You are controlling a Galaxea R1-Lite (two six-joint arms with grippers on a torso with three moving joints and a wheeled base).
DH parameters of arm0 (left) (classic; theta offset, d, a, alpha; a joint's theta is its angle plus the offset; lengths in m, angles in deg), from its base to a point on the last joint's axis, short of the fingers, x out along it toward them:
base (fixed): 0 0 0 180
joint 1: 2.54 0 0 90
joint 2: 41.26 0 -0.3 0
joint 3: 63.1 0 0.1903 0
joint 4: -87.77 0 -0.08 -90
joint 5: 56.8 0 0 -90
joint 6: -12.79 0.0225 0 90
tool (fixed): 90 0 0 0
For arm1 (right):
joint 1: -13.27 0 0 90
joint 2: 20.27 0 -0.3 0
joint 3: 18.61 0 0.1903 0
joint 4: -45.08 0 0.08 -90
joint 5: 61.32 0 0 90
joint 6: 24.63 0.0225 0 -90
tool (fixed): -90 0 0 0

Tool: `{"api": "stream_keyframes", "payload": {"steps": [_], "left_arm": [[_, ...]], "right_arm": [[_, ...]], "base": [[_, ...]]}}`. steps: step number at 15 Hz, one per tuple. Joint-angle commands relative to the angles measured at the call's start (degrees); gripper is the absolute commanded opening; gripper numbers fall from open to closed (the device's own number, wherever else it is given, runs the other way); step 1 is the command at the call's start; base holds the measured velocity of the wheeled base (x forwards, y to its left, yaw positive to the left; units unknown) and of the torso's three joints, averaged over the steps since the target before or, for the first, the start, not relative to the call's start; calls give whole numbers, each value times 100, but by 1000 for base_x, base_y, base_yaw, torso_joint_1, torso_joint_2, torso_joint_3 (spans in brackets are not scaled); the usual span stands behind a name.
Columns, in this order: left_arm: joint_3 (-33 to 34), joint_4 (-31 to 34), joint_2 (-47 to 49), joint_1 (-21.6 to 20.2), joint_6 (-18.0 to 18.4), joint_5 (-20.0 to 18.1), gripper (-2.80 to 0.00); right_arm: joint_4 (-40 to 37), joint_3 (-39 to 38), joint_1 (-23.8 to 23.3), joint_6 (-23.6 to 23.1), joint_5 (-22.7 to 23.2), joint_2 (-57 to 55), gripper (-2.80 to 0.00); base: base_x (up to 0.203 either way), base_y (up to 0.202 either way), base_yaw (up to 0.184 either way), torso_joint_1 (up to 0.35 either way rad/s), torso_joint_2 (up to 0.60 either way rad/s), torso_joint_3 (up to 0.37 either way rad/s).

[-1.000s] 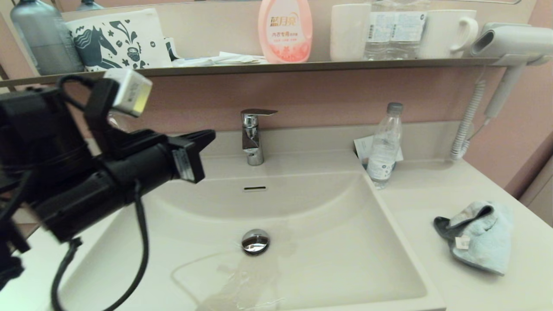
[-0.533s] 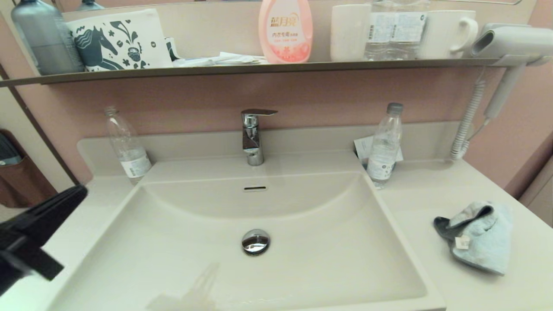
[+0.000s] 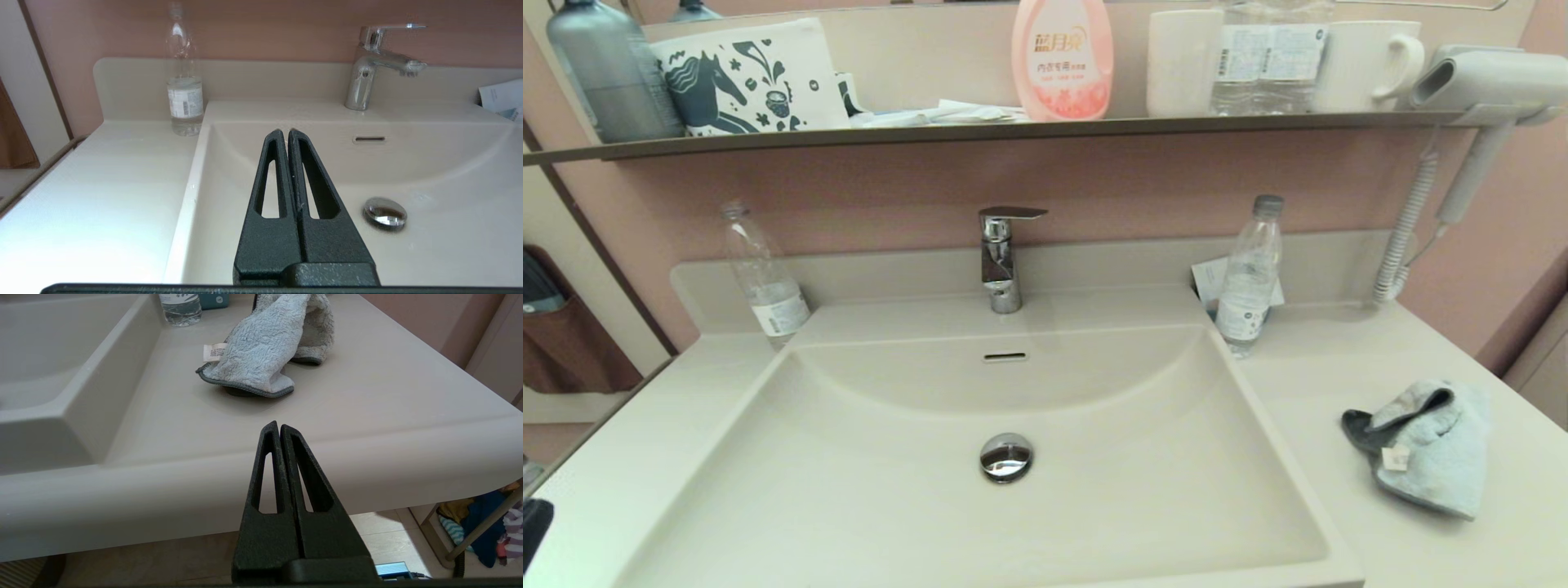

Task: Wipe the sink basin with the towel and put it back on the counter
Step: Pick up the cloth

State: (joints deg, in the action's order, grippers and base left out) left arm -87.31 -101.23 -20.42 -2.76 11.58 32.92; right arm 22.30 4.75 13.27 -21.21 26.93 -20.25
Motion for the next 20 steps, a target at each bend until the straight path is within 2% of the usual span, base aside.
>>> {"api": "stream_keyframes", "payload": {"steps": [1,5,10,12,14,16,20], "left_arm": [[79,482,-751,-94,-10,-33,-280],[85,933,-1155,-97,-159,-77,-280],[85,2374,-2084,-41,-146,-104,-280],[85,2458,-2075,-40,-80,120,-280],[85,2550,-2075,-40,-2,108,-280],[85,2934,-2075,-40,-12,69,-280],[85,2983,-2075,-40,-118,45,-280]], "right_arm": [[3,0,0,1,0,-2,-280],[3,0,0,1,0,-2,-280],[3,0,0,1,0,-2,-280],[3,0,0,1,-52,-2,-280],[3,0,0,1,0,-2,-280],[3,0,0,1,-3,-2,-280],[3,0,0,1,0,-2,-280]], "base": [[0,0,0,0,0,0],[0,0,0,0,0,0],[0,0,0,0,0,0],[0,0,0,0,0,0],[0,0,0,0,0,0],[0,0,0,0,0,0],[0,0,0,0,0,0]]}}
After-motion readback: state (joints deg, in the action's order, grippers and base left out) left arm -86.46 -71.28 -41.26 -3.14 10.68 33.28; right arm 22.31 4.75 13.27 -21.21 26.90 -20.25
